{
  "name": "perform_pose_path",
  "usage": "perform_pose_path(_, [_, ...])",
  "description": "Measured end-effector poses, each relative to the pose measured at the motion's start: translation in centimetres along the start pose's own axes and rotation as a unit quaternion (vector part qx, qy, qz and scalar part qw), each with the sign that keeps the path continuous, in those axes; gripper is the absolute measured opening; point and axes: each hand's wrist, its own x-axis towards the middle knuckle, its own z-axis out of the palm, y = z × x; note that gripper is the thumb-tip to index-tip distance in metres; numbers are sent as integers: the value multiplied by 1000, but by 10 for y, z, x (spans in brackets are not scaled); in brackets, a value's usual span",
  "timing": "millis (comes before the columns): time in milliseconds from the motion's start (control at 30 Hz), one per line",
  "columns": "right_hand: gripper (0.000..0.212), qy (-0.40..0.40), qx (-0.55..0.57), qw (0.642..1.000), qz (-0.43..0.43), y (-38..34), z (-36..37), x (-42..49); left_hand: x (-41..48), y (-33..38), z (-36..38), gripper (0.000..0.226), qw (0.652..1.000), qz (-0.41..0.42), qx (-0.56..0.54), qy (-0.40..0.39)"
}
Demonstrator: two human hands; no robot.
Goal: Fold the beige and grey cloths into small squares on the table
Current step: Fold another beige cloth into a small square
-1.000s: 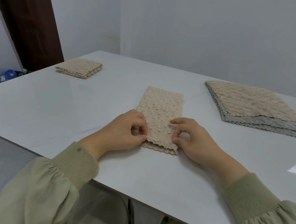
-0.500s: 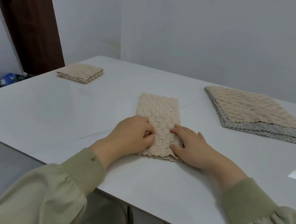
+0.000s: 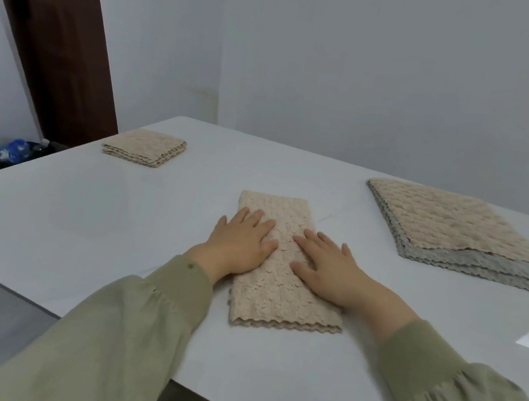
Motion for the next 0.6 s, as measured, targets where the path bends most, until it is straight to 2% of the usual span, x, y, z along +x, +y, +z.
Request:
perform_pose_path(133, [43,140,84,987,3,8,-9,16,17,-15,-1,52,989,-13,-114,94])
perform_pose_path(200, [41,136,86,987,14,9,-12,28,28,-23,-3,47,981,-41,-142,124])
perform_pose_path(333, [41,115,62,991,20,13,-12,58,46,-35,-7,42,980,-83,-108,147])
perform_pose_path(500, [40,161,73,982,59,25,-9,97,70,-44,-10,42,966,-167,-51,190])
perform_pose_path(600, [39,162,84,979,90,27,-8,116,82,-50,-11,37,960,-196,-58,194])
